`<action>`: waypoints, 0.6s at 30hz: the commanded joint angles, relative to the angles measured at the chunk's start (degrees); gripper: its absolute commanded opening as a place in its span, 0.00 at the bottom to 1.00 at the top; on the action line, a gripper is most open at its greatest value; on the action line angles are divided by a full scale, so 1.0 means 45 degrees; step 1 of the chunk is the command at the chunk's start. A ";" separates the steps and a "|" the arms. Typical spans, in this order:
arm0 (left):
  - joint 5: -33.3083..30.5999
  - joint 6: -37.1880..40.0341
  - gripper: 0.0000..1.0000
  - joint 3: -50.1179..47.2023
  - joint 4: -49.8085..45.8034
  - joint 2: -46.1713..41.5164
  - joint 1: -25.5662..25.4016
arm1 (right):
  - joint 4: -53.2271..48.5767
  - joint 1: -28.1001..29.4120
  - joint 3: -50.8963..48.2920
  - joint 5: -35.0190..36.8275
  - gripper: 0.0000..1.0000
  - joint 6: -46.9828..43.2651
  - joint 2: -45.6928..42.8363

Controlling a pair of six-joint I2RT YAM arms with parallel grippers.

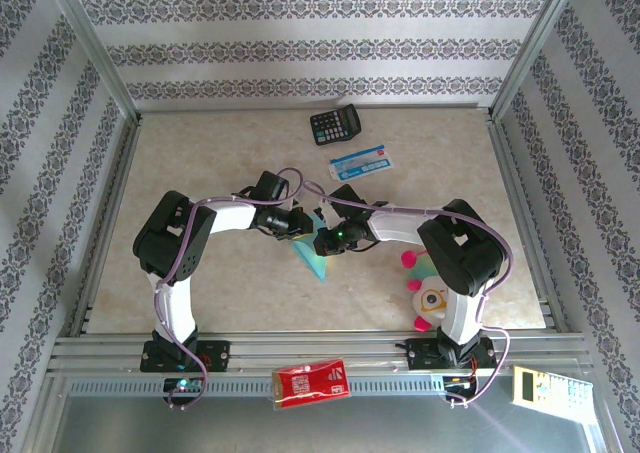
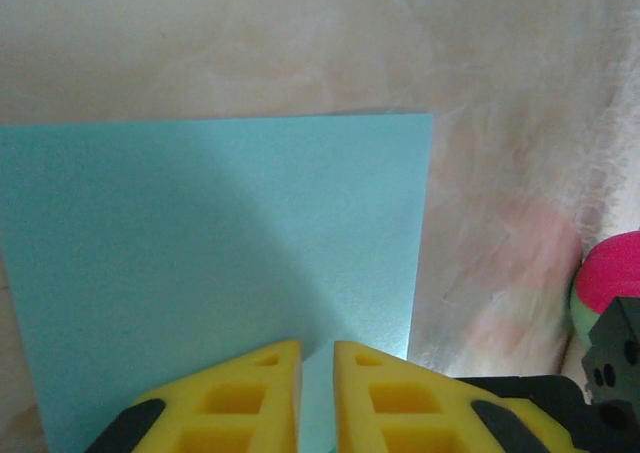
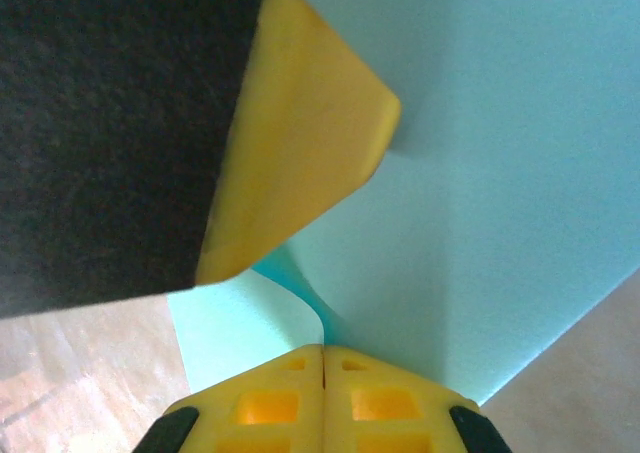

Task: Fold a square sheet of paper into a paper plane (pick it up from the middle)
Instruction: Third fold the triangle at the center of the table.

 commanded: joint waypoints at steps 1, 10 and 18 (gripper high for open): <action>-0.0285 0.0107 0.20 0.0115 -0.0970 0.0062 0.0161 | -0.0532 -0.0064 -0.0791 0.0924 0.00 0.0194 0.0337; -0.0760 -0.0007 0.30 0.0470 -0.1485 -0.1464 0.0931 | -0.0588 -0.0077 -0.1123 0.1128 0.00 0.0305 0.0354; -0.1318 -0.2271 0.04 -0.3499 0.0334 -0.5596 0.0310 | -0.0657 -0.0128 -0.1027 0.1188 0.00 0.0345 0.0449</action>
